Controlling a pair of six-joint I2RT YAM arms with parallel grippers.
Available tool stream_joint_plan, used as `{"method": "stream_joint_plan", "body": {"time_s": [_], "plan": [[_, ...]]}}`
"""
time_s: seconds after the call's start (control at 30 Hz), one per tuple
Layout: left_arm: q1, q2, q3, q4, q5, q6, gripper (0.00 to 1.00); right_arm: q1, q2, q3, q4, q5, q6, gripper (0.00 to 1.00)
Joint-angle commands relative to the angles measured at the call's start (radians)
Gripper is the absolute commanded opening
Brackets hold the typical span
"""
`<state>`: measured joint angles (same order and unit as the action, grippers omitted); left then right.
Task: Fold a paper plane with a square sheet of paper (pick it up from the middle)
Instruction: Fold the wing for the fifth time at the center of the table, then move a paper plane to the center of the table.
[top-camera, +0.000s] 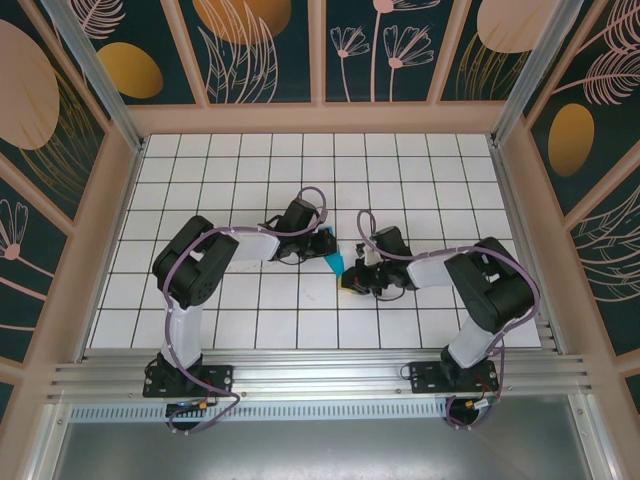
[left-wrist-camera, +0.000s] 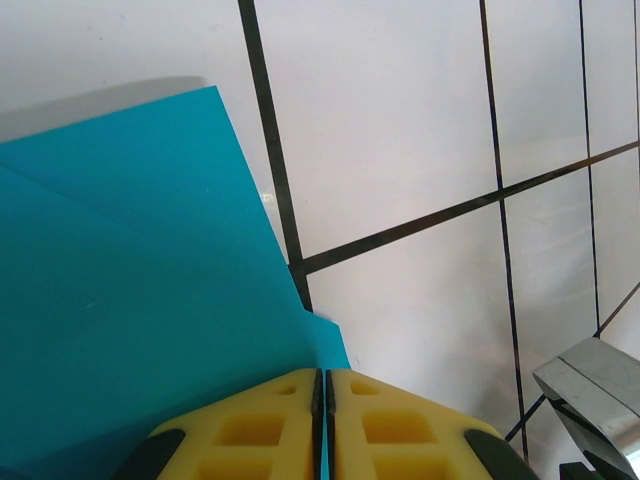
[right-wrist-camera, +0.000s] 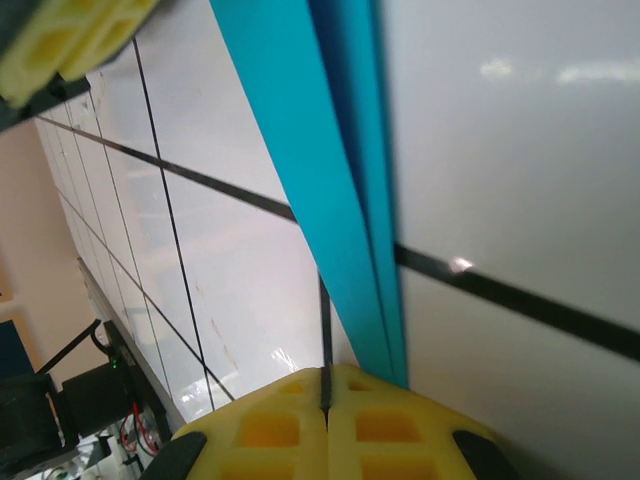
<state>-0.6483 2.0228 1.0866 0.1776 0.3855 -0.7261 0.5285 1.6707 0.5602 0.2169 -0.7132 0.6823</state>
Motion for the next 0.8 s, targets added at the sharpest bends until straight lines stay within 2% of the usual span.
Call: {"method": "stream_joint_plan", "body": {"time_s": [0.0,0.17,0.23,0.3,0.33,0.37,0.5,0.67,0.77], "plan": [[0.006,0.067,-0.022,-0.118,-0.095,0.034,0.15,-0.022,0.007,-0.074,-0.149,0.000,0.008,0.00],[0.007,0.040,-0.018,-0.111,-0.056,0.034,0.19,-0.035,-0.088,-0.064,-0.137,-0.011,0.012,0.00],[0.007,0.000,-0.016,-0.112,-0.048,0.030,0.24,-0.044,-0.147,-0.038,-0.166,0.015,-0.001,0.01],[0.006,-0.061,-0.012,-0.114,-0.059,0.018,0.36,-0.058,-0.208,-0.014,-0.198,0.065,-0.020,0.03],[0.007,-0.090,-0.008,-0.120,-0.069,0.013,0.38,-0.068,-0.232,-0.011,-0.204,0.088,-0.026,0.05],[0.006,-0.120,0.001,-0.132,-0.090,0.005,0.39,-0.081,-0.256,-0.010,-0.207,0.118,-0.027,0.09],[-0.005,-0.215,0.041,-0.255,-0.243,-0.042,0.58,-0.128,-0.312,-0.014,-0.207,0.212,-0.027,0.17],[-0.055,-0.232,0.096,-0.419,-0.416,-0.087,0.63,-0.148,-0.320,-0.003,-0.167,0.250,-0.031,0.29],[-0.079,-0.213,0.108,-0.460,-0.461,-0.123,0.63,-0.150,-0.295,0.006,-0.127,0.231,-0.029,0.33]]}}
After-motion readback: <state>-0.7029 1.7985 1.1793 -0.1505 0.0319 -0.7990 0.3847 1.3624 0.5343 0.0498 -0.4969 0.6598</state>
